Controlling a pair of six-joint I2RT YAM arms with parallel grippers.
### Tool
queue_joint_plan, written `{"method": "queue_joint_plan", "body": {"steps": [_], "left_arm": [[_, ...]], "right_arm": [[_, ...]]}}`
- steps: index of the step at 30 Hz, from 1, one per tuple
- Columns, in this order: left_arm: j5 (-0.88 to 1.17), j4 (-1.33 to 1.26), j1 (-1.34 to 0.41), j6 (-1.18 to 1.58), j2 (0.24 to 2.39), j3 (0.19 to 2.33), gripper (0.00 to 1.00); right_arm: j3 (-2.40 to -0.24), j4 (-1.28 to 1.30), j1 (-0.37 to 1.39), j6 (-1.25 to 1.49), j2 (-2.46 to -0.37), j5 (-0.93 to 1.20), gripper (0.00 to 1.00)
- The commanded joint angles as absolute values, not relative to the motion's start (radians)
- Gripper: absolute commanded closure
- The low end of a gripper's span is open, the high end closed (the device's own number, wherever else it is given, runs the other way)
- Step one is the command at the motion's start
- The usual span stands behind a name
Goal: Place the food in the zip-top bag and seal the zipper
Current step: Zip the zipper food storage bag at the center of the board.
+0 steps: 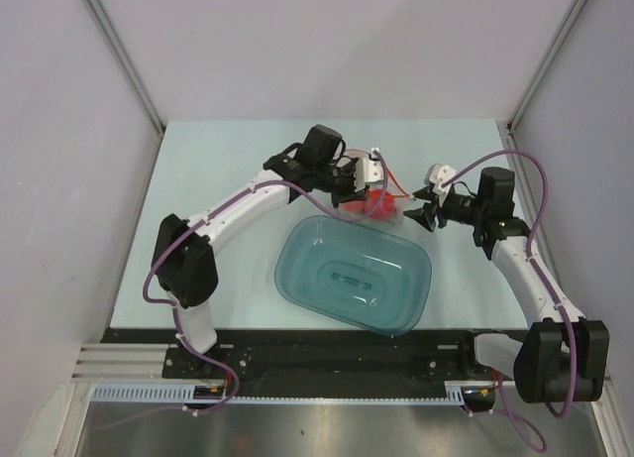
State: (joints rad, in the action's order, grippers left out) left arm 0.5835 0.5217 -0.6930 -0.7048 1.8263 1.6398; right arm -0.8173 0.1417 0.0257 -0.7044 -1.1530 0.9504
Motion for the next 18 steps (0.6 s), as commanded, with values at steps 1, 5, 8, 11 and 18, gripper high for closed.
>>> {"method": "queue_joint_plan", "body": {"steps": [1, 5, 8, 11, 18], "left_arm": [[0.632, 0.522, -0.681, -0.678, 1.836, 1.695, 1.00], [0.638, 0.528, -0.681, -0.683, 1.835, 1.697, 1.00], [0.643, 0.532, -0.681, -0.686, 1.836, 1.700, 1.00], [0.655, 0.532, -0.680, -0.686, 1.835, 1.704, 1.00], [0.679, 0.540, -0.680, -0.684, 1.841, 1.753, 0.84]], "right_arm": [[-0.808, 0.031, 0.028, -0.746, -1.150, 0.946, 0.48], [-0.808, 0.009, 0.031, -0.735, -1.167, 0.948, 0.56], [-0.808, 0.008, 0.028, -0.735, -1.169, 0.956, 0.74], [-0.808, 0.018, 0.029, -0.753, -1.169, 0.956, 0.96], [-0.808, 0.026, 0.022, -0.756, -1.163, 0.950, 1.00]]}}
